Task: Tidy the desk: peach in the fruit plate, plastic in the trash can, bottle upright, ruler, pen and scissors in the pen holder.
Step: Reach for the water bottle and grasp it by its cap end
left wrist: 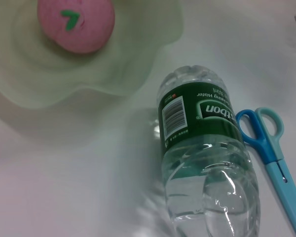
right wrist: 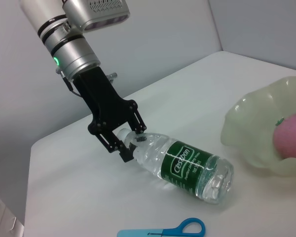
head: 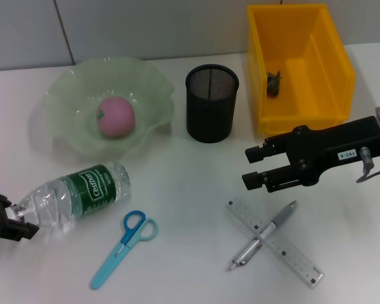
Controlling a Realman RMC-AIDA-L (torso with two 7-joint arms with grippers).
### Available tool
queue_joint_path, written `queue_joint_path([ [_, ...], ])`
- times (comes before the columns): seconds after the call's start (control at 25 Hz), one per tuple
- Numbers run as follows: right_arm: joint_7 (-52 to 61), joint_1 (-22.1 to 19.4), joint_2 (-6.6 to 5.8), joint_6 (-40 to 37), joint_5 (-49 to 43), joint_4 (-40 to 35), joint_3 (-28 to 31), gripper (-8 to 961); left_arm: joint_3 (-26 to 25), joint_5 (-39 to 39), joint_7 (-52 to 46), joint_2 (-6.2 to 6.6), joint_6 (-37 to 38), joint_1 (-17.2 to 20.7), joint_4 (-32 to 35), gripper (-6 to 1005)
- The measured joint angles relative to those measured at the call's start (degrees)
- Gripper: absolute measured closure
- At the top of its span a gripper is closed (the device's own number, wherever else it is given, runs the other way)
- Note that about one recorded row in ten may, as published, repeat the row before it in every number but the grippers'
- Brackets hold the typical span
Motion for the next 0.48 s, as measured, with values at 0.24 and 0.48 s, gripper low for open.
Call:
queue_joint_path([
  [0.24, 0.0, 0.0, 0.0, 0.0, -0.1, 0.0, -0.1, 292, 0.0, 0.0, -0.1, -0.16, 0.4, 0.2, -0.1, 551],
  [0.48, 0.7, 0.1, 0.0, -0.1, -0.2, -0.1, -0.4, 292, 0.6, 0.4, 0.0, -0.66, 0.4, 0.4, -0.4, 550],
])
